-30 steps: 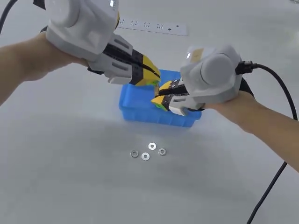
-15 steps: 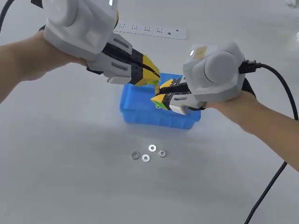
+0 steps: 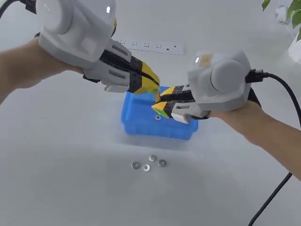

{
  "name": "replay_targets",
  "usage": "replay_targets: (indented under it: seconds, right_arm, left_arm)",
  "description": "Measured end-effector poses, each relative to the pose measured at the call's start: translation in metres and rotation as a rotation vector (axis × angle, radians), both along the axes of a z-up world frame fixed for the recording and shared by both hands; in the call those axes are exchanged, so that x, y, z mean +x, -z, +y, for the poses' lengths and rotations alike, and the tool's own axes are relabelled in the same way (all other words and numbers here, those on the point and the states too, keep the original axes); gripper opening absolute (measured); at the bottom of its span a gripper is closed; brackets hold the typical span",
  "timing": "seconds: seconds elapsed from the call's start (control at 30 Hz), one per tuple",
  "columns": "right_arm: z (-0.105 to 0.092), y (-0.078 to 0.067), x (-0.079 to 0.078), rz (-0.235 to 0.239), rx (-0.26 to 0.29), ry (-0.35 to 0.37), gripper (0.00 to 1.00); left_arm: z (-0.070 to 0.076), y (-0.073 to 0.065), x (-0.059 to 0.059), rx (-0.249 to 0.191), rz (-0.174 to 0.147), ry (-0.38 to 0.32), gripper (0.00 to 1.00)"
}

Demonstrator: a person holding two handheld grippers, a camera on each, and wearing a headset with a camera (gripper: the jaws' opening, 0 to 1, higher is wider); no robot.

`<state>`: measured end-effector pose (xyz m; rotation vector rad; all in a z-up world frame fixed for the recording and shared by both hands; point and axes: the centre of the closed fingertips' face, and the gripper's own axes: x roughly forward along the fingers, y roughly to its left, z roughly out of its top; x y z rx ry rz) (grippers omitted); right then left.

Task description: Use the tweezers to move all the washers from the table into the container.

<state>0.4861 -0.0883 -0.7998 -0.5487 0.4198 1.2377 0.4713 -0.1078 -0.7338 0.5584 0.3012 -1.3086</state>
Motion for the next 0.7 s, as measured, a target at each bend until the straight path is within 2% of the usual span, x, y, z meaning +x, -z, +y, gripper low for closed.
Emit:
replay_targets:
  seconds: [0.2, 0.47, 0.57, 0.7]
  right_arm:
    - [0.0, -0.01, -0.015, -0.015, 0.003, -0.018, 0.13]
    - [0.001, -0.013, -0.033, -0.015, -0.001, -0.043, 0.13]
    - [0.004, -0.015, -0.049, -0.012, 0.002, -0.067, 0.13]
    - [0.007, -0.014, -0.067, -0.007, 0.009, -0.08, 0.13]
  left_arm:
    - [-0.002, -0.01, -0.018, 0.002, -0.007, 0.004, 0.05]
    - [-0.003, -0.017, -0.046, -0.001, -0.013, 0.0, 0.05]
    - [-0.002, -0.019, -0.06, 0.004, -0.018, 0.01, 0.05]
    - [-0.002, -0.02, -0.077, -0.005, -0.009, 0.011, 0.05]
